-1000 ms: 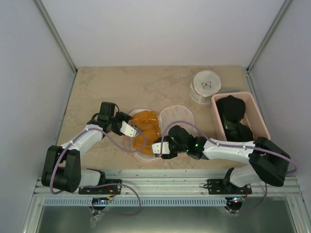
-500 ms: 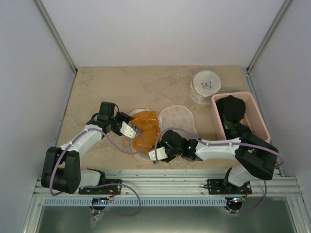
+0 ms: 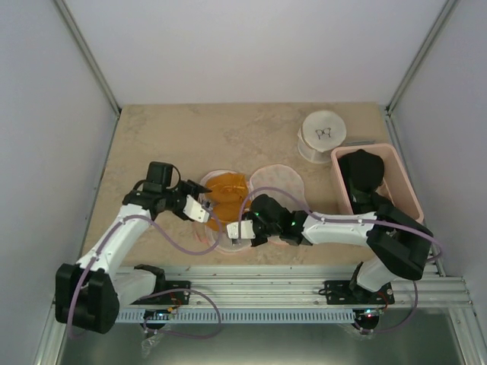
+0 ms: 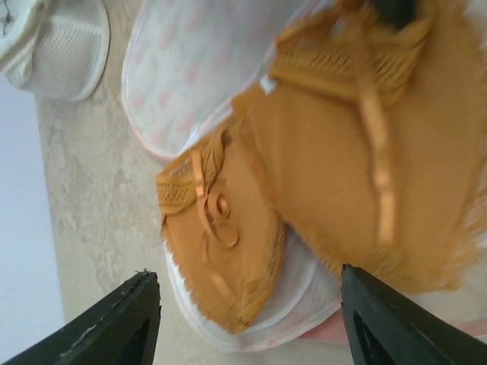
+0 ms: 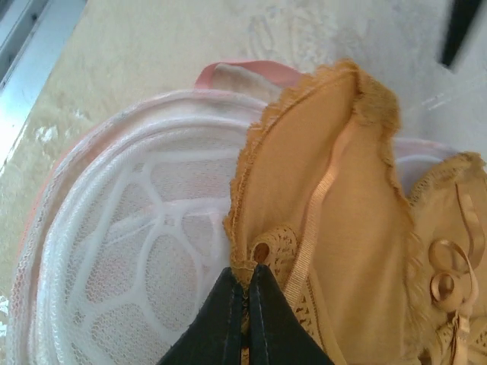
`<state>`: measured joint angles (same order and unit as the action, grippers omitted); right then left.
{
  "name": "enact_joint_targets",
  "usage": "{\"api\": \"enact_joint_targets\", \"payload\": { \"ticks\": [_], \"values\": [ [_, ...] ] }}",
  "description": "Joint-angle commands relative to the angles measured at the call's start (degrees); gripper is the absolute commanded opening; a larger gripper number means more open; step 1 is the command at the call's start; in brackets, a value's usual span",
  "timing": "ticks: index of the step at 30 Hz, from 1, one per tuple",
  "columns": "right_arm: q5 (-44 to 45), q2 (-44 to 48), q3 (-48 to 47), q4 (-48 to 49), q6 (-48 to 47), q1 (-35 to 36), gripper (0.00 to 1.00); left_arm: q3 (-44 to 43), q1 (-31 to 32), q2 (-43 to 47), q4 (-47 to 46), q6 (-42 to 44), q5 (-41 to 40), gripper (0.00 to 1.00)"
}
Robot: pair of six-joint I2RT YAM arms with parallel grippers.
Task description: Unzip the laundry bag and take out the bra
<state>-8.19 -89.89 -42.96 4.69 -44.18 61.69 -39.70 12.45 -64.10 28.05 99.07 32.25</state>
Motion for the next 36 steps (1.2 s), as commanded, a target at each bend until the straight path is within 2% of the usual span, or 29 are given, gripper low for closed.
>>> {"api": "enact_joint_targets", "payload": {
  "ticks": [1, 4, 9, 17, 22, 25, 28, 30, 33, 35, 36],
  "values": [
    [-10.3, 2.2, -1.1, 0.5, 10.4, -3.9, 0.01, -2.6, 2.3, 4.0, 17.1, -3.6, 9.0, 0.67],
    [-12.5, 2.2, -1.1, 1.4, 13.1, -5.2, 0.01, -1.4, 6.7, 6.8, 21.6, -7.8, 10.2, 0.70],
    [-14.6, 2.5, -0.9, 4.1, 14.2, -5.9, 0.00, 4.4, 13.6, 11.3, 8.0, -28.5, 8.4, 0.72],
    [-17.4, 3.4, -0.2, 8.0, 15.6, -6.5, 0.01, 9.2, 16.4, 8.2, -3.3, -40.3, 4.1, 0.60],
    [-17.4, 3.4, -0.3, 7.3, 15.4, -6.7, 0.00, 10.7, 17.4, 7.8, -6.1, -38.4, 5.4, 0.44],
    [-17.7, 3.4, -0.2, 6.9, 15.3, -6.8, 0.01, 10.7, 17.6, 7.7, -5.4, -36.2, 6.9, 0.23],
    [-17.8, 4.3, 0.0, 6.9, 16.0, -7.7, 0.12, 10.7, 17.6, 8.0, -4.1, -34.3, 7.6, 0.00],
    [-19.9, 6.3, 0.6, 7.0, 17.3, -10.5, 0.22, 10.9, 17.6, 8.4, -3.3, -33.4, 7.1, 0.00],
    [-32.5, 9.4, 1.2, 8.4, 22.1, -18.2, 0.49, 11.1, 17.6, 8.7, -2.2, -32.1, 6.5, 0.00],
    [-39.4, 10.1, 0.5, 9.8, 26.2, -23.0, 0.59, 11.2, 17.6, 8.9, -2.4, -32.1, 6.4, 0.00],
    [-42.1, 9.6, -0.3, 10.5, 28.1, -24.8, 0.60, 11.3, 17.6, 8.8, -2.6, -32.0, 6.4, 0.00]
  ]
}}
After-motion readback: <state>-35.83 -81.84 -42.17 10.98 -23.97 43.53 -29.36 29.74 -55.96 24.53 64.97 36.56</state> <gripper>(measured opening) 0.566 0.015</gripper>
